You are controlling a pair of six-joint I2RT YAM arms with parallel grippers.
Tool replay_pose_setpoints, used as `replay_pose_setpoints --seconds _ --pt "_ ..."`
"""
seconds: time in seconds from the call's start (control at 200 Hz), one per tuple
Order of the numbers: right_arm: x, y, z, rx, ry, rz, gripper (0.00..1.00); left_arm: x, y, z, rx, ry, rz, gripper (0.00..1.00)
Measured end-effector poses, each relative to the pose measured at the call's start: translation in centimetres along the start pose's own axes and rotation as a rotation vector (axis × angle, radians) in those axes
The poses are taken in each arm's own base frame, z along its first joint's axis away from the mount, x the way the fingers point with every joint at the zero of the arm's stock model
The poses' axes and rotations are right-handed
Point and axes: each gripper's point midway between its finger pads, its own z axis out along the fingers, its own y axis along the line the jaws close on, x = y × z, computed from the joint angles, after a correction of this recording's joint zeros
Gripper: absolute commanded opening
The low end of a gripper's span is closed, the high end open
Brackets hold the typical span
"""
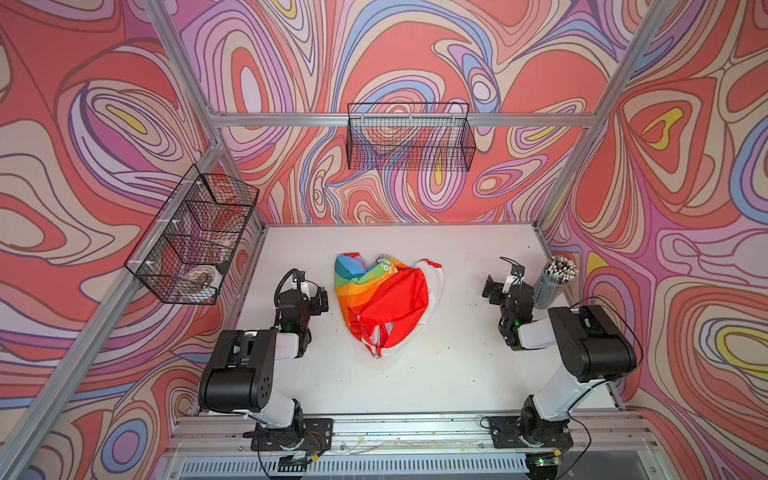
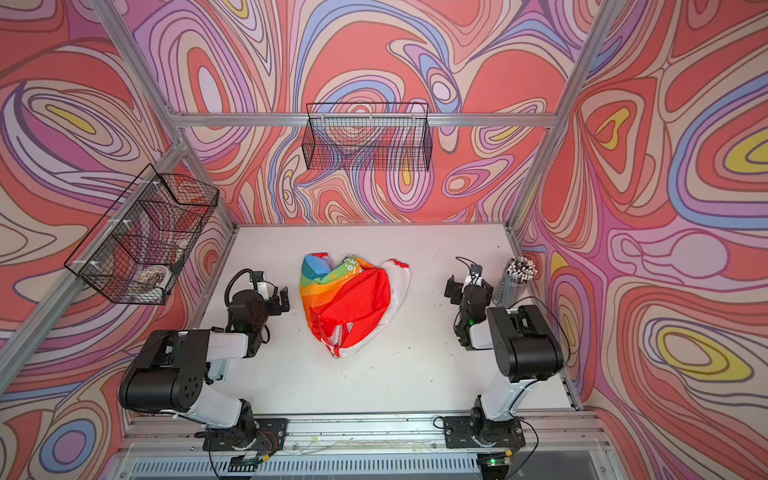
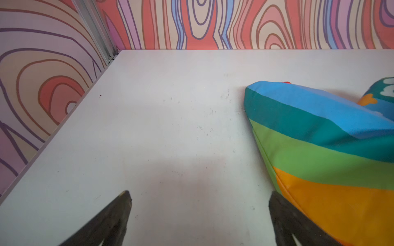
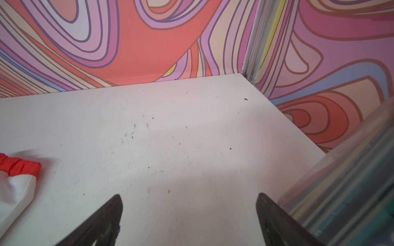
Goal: Unzip the jacket
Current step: Flatten out the jacket at the center of the board.
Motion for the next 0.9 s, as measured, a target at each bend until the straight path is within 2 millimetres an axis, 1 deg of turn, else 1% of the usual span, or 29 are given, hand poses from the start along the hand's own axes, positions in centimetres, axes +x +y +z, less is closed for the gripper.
replay_pose_setpoints --seconds 0.14,0.486,0.776,0.901 --pt "0.00 0.01 0.00 0.000 0.000 0.000 0.98 0.03 -0.50 -0.01 0.029 0.001 -0.002 1.00" --pt "-0.03 0.02 0.00 -0.001 -0.001 -0.001 0.98 0.03 -0.71 -0.02 0.041 0.001 -0.002 1.00" --pt "-0.78 0.40 -0.11 -0.012 -0.033 -0.006 0.99 0.01 -0.71 -0.03 0.041 0.000 -0.002 1.00" --pt "-0.87 0.45 -0.31 -0.016 -0.045 -0.004 0.98 0.47 -0.68 -0.62 0.037 -0.012 -0.001 1.00"
